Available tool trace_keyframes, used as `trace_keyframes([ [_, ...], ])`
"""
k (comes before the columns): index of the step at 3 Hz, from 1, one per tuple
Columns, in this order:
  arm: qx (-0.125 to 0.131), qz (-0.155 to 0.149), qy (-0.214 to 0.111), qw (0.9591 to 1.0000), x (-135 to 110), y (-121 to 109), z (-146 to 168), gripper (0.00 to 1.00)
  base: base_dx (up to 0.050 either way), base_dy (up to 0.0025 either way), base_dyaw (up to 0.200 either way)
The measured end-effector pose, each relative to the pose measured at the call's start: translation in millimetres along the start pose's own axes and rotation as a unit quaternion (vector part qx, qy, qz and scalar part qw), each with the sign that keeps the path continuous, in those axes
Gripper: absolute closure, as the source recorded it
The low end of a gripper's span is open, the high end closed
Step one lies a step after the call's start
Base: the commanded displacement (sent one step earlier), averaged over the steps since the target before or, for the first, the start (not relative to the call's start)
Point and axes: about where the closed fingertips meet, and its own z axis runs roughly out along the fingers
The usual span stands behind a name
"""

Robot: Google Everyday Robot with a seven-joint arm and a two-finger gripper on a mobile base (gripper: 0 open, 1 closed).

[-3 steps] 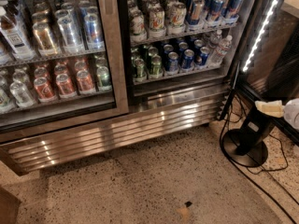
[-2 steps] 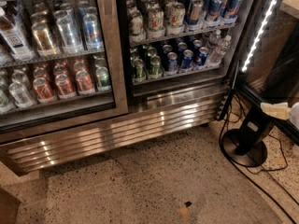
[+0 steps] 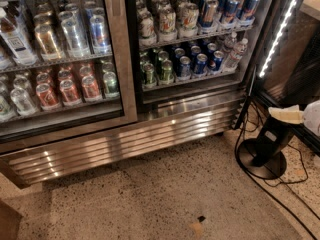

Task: Open right fridge door

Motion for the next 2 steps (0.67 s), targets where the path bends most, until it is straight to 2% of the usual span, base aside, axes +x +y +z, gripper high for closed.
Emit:
trace_keyframes([
  [1, -0.079, 0.012, -0.047, 0.9957, -37, 40, 8, 0.00, 0.000, 0.00000, 0.000],
  [2, -0.170, 0.029, -0.087, 0.9813, -73, 89, 7, 0.00, 0.000, 0.00000, 0.000],
])
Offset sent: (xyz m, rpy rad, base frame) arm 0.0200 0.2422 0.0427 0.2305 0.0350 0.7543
